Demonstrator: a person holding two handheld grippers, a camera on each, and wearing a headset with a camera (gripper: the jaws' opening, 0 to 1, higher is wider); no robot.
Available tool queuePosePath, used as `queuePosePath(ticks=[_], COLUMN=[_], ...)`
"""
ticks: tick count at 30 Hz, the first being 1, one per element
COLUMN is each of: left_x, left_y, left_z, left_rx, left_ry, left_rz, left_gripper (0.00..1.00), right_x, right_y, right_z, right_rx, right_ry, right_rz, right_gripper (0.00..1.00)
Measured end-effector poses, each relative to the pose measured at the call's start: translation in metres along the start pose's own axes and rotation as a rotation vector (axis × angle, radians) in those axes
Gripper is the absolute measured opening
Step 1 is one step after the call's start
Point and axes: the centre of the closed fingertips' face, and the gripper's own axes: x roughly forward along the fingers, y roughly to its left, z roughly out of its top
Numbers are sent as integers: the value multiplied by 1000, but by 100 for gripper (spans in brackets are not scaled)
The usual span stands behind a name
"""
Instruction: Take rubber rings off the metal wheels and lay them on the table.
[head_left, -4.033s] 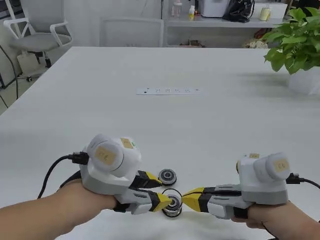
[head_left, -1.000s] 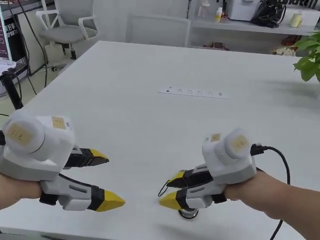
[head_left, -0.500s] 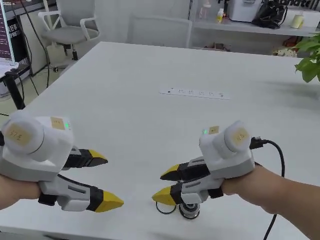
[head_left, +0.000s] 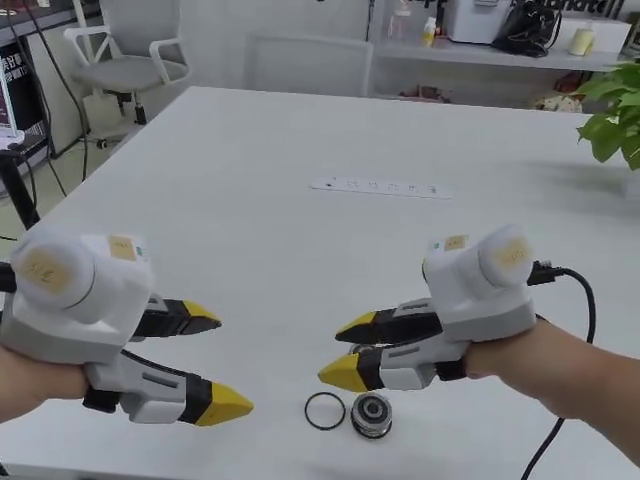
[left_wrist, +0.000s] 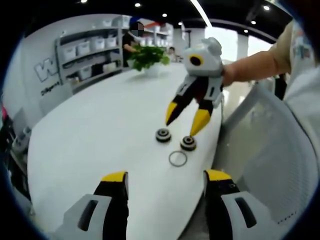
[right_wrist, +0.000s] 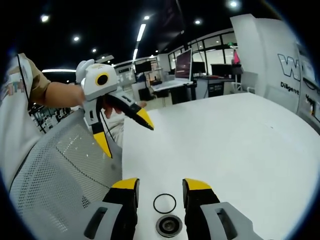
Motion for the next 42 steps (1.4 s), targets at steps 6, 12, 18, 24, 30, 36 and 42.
queuePosePath(ticks=[6,12,18,24,30,36,42], left_x=[6,14,21,30,40,49,60], left_y=[-2,-4,-5,-7,-6,-7,-9], left_z=[6,12,16,18,15,15,10], left_rx=[8,19,41,38,41,45,41], left_ry=[-3,-4,-2,2,17,27,43], left_rz=[-9,-20,-26,-41,-55,-67,-80], left_gripper=[62,61,60,60,60,60,59], right_x=[-13,-22,-29,-33,-35,-35,-31], right_y=[-6,-8,-10,-12,-16,-20,-19], right_z=[-5,-15,-25,-40,-51,-61,-72], right_rx=[30,45,61,83,99,107,110], right_ry=[-22,-24,-25,-17,-13,-3,17], right_rz=[-25,-44,-60,-75,-87,-96,-90], right_gripper=[34,35,36,37,38,38,39])
